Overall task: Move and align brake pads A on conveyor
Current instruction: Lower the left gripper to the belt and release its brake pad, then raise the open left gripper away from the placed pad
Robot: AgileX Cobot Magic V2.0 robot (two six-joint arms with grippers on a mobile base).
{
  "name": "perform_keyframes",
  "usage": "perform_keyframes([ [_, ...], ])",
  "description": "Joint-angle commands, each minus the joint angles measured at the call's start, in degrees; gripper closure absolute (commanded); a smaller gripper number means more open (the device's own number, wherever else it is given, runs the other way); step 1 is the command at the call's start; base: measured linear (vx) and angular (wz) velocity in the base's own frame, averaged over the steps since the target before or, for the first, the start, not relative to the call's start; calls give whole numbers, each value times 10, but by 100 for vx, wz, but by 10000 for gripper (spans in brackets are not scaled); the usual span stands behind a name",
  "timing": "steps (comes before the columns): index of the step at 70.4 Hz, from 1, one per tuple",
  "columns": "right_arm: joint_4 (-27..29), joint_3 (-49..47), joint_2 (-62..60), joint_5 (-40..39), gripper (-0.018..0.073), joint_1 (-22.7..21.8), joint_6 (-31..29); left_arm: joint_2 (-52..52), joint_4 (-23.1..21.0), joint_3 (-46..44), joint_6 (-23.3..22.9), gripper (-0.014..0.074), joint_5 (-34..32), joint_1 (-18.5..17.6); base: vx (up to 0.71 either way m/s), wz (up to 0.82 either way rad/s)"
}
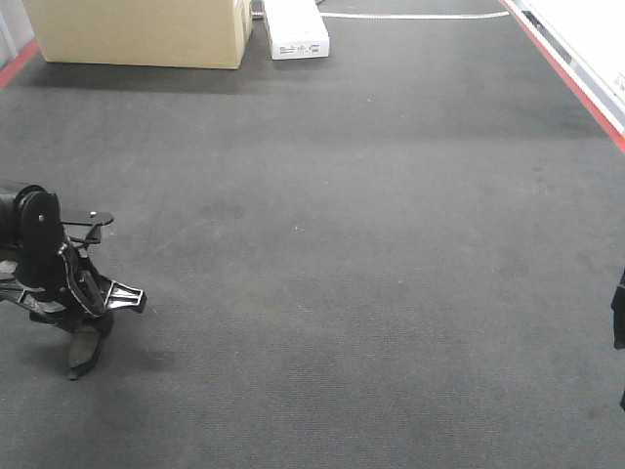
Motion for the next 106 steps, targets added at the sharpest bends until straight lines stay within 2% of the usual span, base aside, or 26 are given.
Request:
perform_keyframes([
  [1,-2,-17,2,-53,564,0,-4,-13,4,-23,6,209,-16,0,0,0],
  [8,-2,-17,2,-53,564,0,-4,-24,3,-34,25,118,-1,0,0,0],
  [14,-2,-17,2,-53,564,0,-4,-46,3,-34,29,78,-3,0,0,0],
  [33,-2,-17,2,-53,564,0,-4,-174,2,-22,40,73,-16,-5,0,0],
  [48,-2,-17,2,-53,564,0,-4,-342,-18,74,44,73,-99,-7,0,0],
  [63,-2,-17,2,-53,564,0,-4,-514,-18,182,44,73,-157,-7,0,0],
  [81,-2,-17,2,-54,564,0,-4,-686,-17,278,45,73,-174,-6,0,0],
  [90,-2,-17,2,-54,564,0,-4,-765,-18,325,60,73,-178,-6,0,0],
  [106,-2,-17,2,-54,564,0,-4,-882,-18,373,69,73,-177,-6,0,0],
])
